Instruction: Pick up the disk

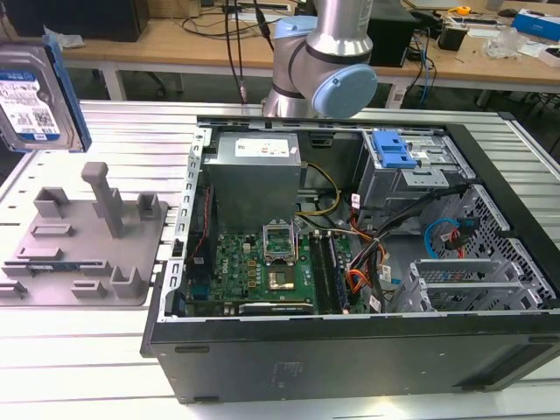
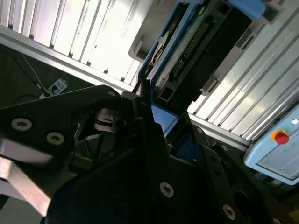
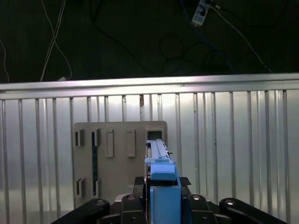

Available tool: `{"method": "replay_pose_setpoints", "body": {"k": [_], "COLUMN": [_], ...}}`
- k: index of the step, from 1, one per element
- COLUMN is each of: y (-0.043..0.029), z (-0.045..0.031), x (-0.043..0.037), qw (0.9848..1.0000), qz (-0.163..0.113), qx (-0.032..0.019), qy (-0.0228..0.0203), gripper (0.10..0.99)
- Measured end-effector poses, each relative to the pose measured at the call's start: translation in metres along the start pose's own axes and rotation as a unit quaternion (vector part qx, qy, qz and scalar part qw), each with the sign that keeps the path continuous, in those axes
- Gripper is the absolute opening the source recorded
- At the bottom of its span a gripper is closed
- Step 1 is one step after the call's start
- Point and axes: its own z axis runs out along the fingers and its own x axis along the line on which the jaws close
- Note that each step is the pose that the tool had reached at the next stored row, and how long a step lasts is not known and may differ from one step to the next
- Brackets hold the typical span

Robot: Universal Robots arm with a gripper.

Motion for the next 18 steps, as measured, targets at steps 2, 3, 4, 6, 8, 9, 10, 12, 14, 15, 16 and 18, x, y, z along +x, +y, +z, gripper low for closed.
{"method": "replay_pose_setpoints", "body": {"k": [2,3,4,6,8,9,10,12,14,15,16,18], "y": [0.0,0.0,-0.0003,-0.0006,-0.0006,-0.0006,-0.0006,-0.0006,-0.0006,-0.0006,-0.0006,-0.0006], "z": [-0.0181,-0.0228,-0.0314,-0.0486,-0.0488,-0.0489,-0.0489,-0.0489,-0.0489,-0.0489,-0.0489,-0.0489], "x": [0.0008,0.0011,0.0017,0.0034,0.0033,0.0034,0.0034,0.0034,0.0034,0.0034,0.0034,0.0034], "qw": [1.0,1.0,1.0,1.0,1.0,1.0,1.0,1.0,1.0,1.0,1.0,1.0], "qz": [0.0,0.0,0.0,0.0,0.0,0.0,0.0,0.0,0.0,0.0,0.0,0.0], "qx": [0.0,0.0,0.0,0.0,0.0,0.0,0.0,0.0,0.0,0.0,0.0,0.0], "qy": [0.0,0.0,0.0,-0.0001,-0.0002,-0.0002,-0.0002,-0.0002,-0.0003,-0.0003,-0.0003,-0.0004], "gripper": [0.369,0.369,0.369,0.369,0.369,0.369,0.369,0.369,0.369,0.369,0.369,0.369]}}
